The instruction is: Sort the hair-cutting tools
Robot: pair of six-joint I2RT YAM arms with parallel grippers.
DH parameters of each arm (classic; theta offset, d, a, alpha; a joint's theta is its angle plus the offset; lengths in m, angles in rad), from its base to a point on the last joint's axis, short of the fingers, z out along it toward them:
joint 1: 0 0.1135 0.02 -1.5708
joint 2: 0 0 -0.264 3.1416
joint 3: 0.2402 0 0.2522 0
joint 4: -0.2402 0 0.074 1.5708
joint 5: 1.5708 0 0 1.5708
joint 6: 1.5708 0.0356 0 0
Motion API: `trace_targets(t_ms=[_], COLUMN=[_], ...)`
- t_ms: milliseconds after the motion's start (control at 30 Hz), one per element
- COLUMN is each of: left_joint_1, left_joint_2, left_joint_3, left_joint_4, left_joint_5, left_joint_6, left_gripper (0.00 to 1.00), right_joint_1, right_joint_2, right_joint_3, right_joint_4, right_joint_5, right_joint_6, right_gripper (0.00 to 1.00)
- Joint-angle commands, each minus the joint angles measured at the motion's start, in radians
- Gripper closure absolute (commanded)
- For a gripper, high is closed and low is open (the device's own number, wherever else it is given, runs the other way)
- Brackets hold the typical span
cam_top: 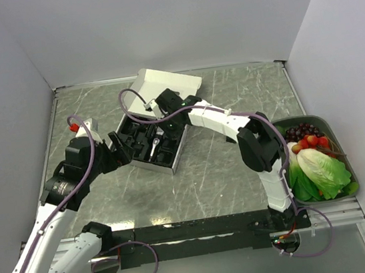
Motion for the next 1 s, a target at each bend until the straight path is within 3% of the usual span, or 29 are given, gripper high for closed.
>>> trace_targets(t_ms=[0,600,967], left_joint_1=[0.000,0.000,0.000], left_joint_2=[-0.024,-0.041,-0.041], left_joint_3=[0.007,-0.005,-0.008], left_joint_4=[-0.003,-0.022,-0.014], left_joint_5=[-0.018,-0.033,-0.030], left_joint_6=[0.000,-0.017,-0.012], left_gripper=[0.03,0.04,0.04], right_joint_1=[0.016,0.042,0.055], right_joint_2=[0.041,0.124,0.094], right_joint_3=[0.073,0.078,0.070], right_joint_4=[0.015,-0.021,-0.018], right_joint_5=[-0.029,-0.004,0.034], right_joint_6=[0.020,0.007,0.001], right_gripper=[0.86,0.86,0.85])
